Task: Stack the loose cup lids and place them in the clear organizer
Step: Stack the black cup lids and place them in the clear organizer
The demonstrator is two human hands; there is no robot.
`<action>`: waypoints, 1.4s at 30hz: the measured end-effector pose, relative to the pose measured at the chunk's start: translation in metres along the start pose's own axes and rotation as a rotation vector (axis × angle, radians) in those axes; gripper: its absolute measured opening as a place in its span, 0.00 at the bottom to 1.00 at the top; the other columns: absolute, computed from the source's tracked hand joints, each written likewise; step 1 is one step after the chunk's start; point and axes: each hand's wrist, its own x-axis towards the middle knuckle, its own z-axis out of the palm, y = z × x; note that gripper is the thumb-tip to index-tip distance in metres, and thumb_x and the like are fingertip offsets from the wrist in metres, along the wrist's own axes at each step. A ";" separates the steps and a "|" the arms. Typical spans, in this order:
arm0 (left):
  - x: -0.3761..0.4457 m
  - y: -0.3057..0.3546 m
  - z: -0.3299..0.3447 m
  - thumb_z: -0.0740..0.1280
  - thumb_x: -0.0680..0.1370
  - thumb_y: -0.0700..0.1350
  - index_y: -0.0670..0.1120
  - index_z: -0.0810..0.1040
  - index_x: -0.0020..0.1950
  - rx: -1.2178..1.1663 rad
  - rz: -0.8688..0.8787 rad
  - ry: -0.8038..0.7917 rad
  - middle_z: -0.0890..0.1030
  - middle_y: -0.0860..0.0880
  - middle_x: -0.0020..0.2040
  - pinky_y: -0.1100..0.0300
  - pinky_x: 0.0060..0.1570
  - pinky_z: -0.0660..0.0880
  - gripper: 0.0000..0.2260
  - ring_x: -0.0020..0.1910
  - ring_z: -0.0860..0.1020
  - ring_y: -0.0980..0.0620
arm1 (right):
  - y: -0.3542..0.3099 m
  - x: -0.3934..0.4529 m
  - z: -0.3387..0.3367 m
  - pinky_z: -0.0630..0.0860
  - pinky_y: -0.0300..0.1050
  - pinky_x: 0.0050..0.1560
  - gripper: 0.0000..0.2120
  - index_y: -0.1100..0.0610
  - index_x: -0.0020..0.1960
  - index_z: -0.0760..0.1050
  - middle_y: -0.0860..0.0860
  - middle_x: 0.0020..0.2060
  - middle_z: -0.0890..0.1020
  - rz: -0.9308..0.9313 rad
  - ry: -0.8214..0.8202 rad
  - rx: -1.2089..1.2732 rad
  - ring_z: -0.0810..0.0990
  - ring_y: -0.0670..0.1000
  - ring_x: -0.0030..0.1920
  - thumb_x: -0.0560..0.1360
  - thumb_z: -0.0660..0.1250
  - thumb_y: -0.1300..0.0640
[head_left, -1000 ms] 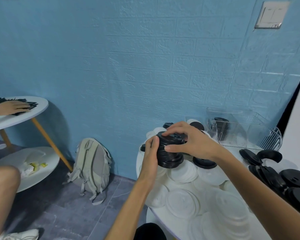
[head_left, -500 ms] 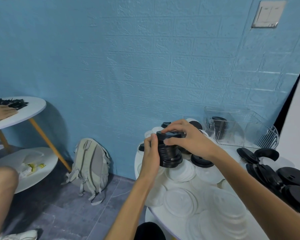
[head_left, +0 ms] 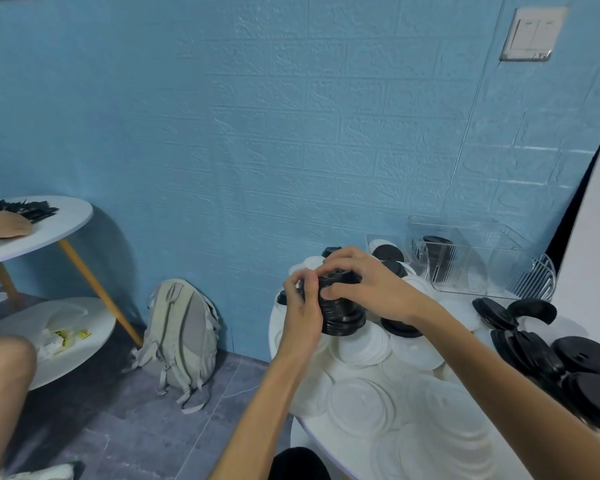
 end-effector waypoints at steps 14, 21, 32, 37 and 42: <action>0.004 -0.004 -0.003 0.66 0.82 0.44 0.53 0.78 0.59 -0.172 0.063 0.044 0.84 0.55 0.53 0.59 0.52 0.76 0.07 0.51 0.82 0.58 | 0.011 -0.007 0.001 0.68 0.35 0.66 0.13 0.44 0.62 0.82 0.44 0.68 0.76 0.023 -0.083 0.130 0.71 0.34 0.69 0.80 0.70 0.56; 0.003 -0.003 -0.007 0.67 0.72 0.54 0.60 0.79 0.56 -0.097 0.069 0.068 0.82 0.57 0.56 0.61 0.52 0.73 0.13 0.51 0.80 0.61 | 0.027 -0.021 -0.033 0.72 0.33 0.62 0.16 0.44 0.68 0.76 0.42 0.65 0.79 0.158 0.050 0.031 0.77 0.40 0.64 0.81 0.67 0.48; 0.003 -0.007 0.000 0.65 0.82 0.43 0.54 0.77 0.61 -0.151 0.027 0.011 0.81 0.56 0.57 0.71 0.41 0.74 0.10 0.44 0.80 0.68 | 0.092 -0.046 -0.047 0.71 0.53 0.66 0.32 0.37 0.64 0.76 0.40 0.56 0.76 0.354 -0.118 -0.632 0.76 0.49 0.61 0.62 0.75 0.32; 0.003 -0.009 0.000 0.64 0.82 0.43 0.53 0.77 0.61 -0.155 0.026 0.013 0.81 0.54 0.58 0.72 0.40 0.74 0.10 0.44 0.81 0.67 | 0.097 -0.047 -0.051 0.71 0.50 0.66 0.32 0.42 0.69 0.75 0.42 0.57 0.75 0.364 -0.071 -0.593 0.76 0.50 0.62 0.67 0.79 0.41; 0.001 -0.006 0.002 0.64 0.83 0.43 0.52 0.77 0.62 -0.128 0.020 -0.007 0.81 0.57 0.55 0.74 0.39 0.73 0.09 0.42 0.80 0.70 | 0.062 -0.047 -0.071 0.70 0.34 0.55 0.26 0.39 0.60 0.77 0.43 0.55 0.79 0.221 0.082 -0.421 0.78 0.45 0.55 0.66 0.83 0.49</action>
